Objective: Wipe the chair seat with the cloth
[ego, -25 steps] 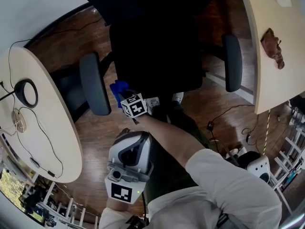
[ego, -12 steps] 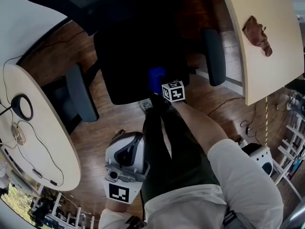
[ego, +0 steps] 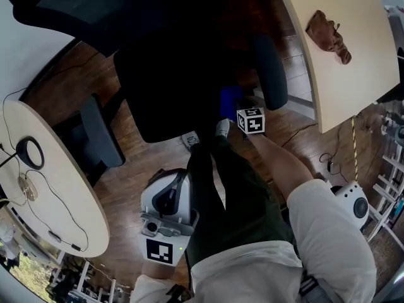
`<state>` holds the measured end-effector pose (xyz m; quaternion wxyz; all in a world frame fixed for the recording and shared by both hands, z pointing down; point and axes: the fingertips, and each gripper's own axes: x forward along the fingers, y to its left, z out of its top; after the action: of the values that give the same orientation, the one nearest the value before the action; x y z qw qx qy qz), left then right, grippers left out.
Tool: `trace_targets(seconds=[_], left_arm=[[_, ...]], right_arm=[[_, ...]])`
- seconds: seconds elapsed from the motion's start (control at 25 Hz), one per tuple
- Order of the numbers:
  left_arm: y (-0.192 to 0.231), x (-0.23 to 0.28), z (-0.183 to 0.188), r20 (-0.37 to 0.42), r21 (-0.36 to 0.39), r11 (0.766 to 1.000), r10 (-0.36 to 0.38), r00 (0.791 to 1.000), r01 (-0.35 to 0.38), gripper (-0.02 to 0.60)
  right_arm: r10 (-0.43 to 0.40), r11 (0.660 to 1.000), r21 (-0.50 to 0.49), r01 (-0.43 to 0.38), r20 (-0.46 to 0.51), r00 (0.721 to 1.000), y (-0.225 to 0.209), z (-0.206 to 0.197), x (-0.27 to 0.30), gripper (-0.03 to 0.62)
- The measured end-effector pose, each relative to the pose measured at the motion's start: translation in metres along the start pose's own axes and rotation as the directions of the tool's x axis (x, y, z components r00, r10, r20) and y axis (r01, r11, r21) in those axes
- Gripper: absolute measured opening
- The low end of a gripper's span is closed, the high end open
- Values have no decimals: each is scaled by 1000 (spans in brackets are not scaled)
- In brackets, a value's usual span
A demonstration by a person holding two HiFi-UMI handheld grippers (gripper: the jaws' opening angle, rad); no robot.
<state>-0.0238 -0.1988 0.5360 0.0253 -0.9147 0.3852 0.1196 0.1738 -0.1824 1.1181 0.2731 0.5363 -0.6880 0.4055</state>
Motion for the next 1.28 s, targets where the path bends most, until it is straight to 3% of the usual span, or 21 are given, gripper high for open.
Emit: trace_targets(seconds=[0.08,0.16,0.2,0.28,0.32,0.36,0.4,0.48,0.52,0.56,0.6,0.72,0.76,0.84,0.92,1.0,1.04,1.12,1.16,1.28], left_arm=[[1,-3,21,-20,-3,1000,7,1000,-7,12],[9,-19,68,-44,1,1000,23,999,-23,12],[17,-31,98,-37,15,999,37,999,-37,12],[37,-49,152,41,93,993,70,997,-73,12],[44,-57,172,85,145,985,82,993,-94,12],[47,-66,192,114,189,975,94,989,-115,12],[45,-75,216,133,217,967,110,985,-137,12],[38,-87,276,171,204,959,162,972,-196,12],[31,-90,307,180,200,956,179,967,-214,12],[22,-94,334,176,224,952,172,969,-210,12],[10,-99,356,151,276,944,146,978,-184,12],[-16,-117,386,-24,392,915,110,994,-92,12],[-25,-122,397,-42,404,911,107,993,-81,12],[-43,-128,411,-57,408,910,102,993,-70,12],[-55,-139,396,-157,362,930,123,980,-59,12],[-61,-145,384,-170,322,946,102,980,-42,18],[-62,-146,381,-155,305,952,85,984,-34,18],[-62,-147,382,-133,276,961,62,989,-23,18],[-63,-149,384,-130,271,962,57,990,-19,18],[-90,-163,392,-101,298,955,43,994,-11,18]], right_arm=[[40,999,-6,-40,32,999,42,17,-14,55],[69,998,1,-69,77,995,99,43,-53,54],[84,997,-10,-83,121,989,129,72,-77,54],[152,986,-106,-127,270,951,189,176,-130,54],[213,971,-184,-155,354,911,222,235,-170,54],[286,946,-270,-178,439,852,258,283,-222,55],[363,915,-357,-188,523,771,293,319,-286,55],[493,850,-503,-159,650,579,356,368,-432,55],[537,823,-552,-135,677,504,383,381,-505,55],[572,798,-591,-116,684,452,407,385,-572,55],[604,774,-624,-106,678,419,428,383,-631,55],[676,718,-694,-53,677,291,467,375,-768,57],[680,712,-701,-37,676,283,471,369,-797,57],[677,703,-711,-1,669,306,472,350,-835,57],[674,695,-719,30,665,321,467,332,-851,58],[670,693,-719,51,668,323,465,322,-855,58],[671,697,-715,53,677,301,467,322,-859,58],[682,712,-701,48,706,188,478,332,-878,58],[684,715,-698,45,711,162,483,332,-883,57],[690,712,-701,36,709,150,481,306,-894,57]])
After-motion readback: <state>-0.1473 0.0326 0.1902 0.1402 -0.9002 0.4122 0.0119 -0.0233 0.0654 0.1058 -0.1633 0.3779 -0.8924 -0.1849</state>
